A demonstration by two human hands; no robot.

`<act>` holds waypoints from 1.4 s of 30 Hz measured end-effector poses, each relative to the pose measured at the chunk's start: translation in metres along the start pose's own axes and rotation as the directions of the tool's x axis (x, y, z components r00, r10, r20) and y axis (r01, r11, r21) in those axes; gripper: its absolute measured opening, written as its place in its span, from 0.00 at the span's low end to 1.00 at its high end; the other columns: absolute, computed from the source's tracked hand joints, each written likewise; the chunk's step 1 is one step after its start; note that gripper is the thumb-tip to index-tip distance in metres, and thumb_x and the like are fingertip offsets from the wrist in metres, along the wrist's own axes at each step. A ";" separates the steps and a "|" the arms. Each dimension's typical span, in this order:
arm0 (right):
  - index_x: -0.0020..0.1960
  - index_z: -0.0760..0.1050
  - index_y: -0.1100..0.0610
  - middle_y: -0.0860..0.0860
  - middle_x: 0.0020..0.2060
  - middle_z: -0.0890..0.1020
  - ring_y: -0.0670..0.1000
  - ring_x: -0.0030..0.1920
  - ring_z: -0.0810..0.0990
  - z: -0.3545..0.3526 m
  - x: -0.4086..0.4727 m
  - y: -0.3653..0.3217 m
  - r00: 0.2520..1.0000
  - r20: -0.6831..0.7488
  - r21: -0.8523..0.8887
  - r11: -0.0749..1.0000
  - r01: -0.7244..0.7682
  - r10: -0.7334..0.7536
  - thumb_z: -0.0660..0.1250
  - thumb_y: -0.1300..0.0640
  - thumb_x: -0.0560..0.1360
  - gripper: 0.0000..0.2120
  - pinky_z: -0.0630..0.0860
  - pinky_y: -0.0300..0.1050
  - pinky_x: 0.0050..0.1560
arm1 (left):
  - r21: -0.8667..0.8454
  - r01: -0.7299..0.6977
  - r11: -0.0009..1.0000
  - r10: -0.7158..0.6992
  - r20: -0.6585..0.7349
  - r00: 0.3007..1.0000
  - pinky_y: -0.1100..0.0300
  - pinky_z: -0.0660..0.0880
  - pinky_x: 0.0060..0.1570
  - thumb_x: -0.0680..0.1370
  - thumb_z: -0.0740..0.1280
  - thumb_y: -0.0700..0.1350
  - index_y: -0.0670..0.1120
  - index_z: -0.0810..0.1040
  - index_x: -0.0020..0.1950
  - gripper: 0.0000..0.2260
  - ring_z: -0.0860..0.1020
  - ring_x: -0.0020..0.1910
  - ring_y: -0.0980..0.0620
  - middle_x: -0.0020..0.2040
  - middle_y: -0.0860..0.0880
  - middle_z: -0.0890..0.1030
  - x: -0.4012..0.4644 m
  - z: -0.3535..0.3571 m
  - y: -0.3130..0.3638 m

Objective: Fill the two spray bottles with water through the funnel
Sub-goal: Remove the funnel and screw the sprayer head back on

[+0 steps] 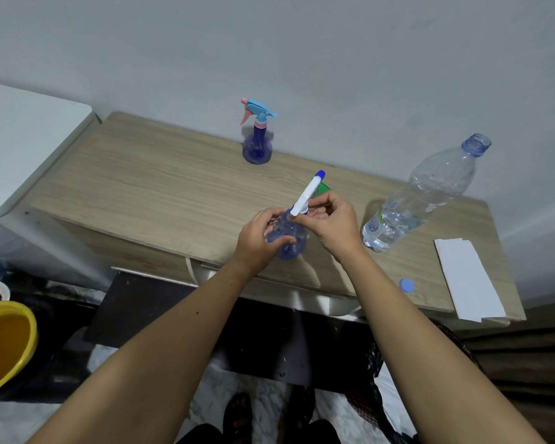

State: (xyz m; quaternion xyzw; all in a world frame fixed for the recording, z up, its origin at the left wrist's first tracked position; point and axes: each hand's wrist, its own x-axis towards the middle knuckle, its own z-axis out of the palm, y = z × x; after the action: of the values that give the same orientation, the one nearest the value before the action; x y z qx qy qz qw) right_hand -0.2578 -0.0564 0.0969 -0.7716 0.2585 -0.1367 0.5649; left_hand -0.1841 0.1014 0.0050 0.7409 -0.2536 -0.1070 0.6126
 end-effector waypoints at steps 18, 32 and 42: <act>0.58 0.84 0.61 0.41 0.25 0.72 0.41 0.28 0.68 0.005 -0.001 0.013 0.994 0.014 -0.081 0.991 0.107 -0.106 0.78 0.66 0.73 0.14 0.72 0.34 0.38 | 0.150 -0.021 0.988 0.017 0.023 1.000 0.44 0.81 0.54 0.67 0.82 0.54 0.48 0.81 0.64 0.28 0.83 0.54 0.49 0.56 0.51 0.84 0.004 -0.002 -0.002; 0.65 0.83 0.57 0.50 0.34 0.79 0.40 0.30 0.73 -0.003 -0.011 0.015 0.994 0.008 -0.074 0.991 0.112 -0.111 0.80 0.62 0.73 0.20 0.76 0.33 0.41 | 0.397 -0.165 0.903 0.137 0.099 0.986 0.58 0.76 0.66 0.72 0.77 0.63 0.43 0.73 0.76 0.39 0.78 0.66 0.51 0.69 0.47 0.79 -0.003 -0.015 -0.007; 0.63 0.68 0.50 0.49 0.61 0.73 0.42 0.53 0.77 0.009 -0.025 0.030 0.967 -0.169 -0.123 0.978 0.171 -0.191 0.85 0.48 0.66 0.34 0.80 0.44 0.52 | 0.785 -0.036 0.619 -0.048 0.084 0.995 0.48 0.60 0.81 0.80 0.70 0.61 0.44 0.64 0.83 0.37 0.61 0.83 0.42 0.84 0.43 0.63 0.016 -0.089 -0.053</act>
State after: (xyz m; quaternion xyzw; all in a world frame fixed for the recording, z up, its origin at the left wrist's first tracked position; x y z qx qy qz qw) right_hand -0.2815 -0.0417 0.0672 -0.8056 0.2438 -0.2429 0.4822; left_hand -0.1157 0.1761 -0.0232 0.9287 -0.3016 -0.0232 0.2142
